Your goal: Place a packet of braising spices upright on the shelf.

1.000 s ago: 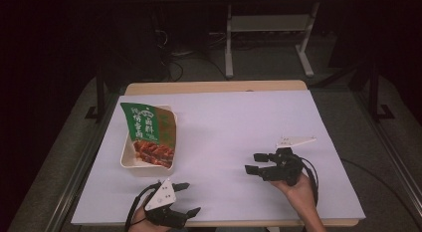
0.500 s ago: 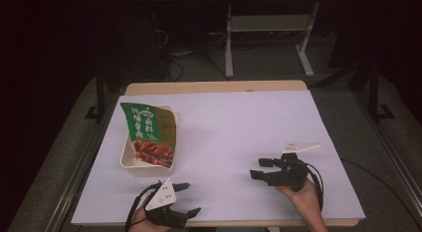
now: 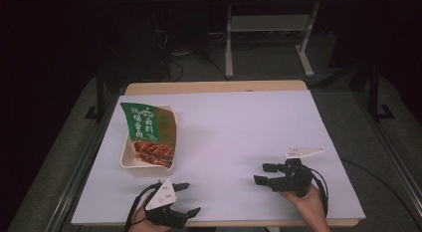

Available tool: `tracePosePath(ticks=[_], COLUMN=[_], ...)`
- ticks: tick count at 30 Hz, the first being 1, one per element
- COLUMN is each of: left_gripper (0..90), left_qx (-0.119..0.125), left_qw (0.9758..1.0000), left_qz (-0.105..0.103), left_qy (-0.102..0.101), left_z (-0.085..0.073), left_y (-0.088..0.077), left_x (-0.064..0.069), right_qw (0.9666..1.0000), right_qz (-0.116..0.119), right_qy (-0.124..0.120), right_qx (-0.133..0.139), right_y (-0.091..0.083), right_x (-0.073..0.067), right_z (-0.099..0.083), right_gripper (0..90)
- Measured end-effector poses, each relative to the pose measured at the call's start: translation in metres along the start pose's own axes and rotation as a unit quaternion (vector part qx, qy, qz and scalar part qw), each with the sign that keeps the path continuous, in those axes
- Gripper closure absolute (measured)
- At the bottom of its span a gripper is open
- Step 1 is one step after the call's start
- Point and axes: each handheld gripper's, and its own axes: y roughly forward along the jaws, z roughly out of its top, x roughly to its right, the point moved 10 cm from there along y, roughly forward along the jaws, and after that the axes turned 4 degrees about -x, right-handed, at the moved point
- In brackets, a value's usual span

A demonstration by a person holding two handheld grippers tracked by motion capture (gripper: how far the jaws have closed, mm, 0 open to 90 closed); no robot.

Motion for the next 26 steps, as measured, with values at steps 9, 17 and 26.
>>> tracePosePath(ticks=[9,17,26], left_gripper=[21.1,21.1,20.7], left_qx=[-0.001,-0.005,0.0], left_qw=[1.0,1.0,1.0], left_qz=[-0.001,-0.003,0.001], left_qy=[0.001,0.0,-0.001], left_z=[0.0,-0.001,-0.001], left_y=[0.0,0.001,-0.001], left_x=[0.0,0.001,-0.001], right_qw=[1.0,1.0,0.9993], right_qz=[0.0,-0.003,-0.024], right_qy=[0.001,-0.006,-0.027], right_qx=[-0.004,0.003,0.0], right_y=[-0.002,-0.006,-0.002], right_x=[-0.003,-0.005,-0.01], right_z=[-0.011,-0.022,-0.032], right_gripper=[30.9,29.1,29.0])
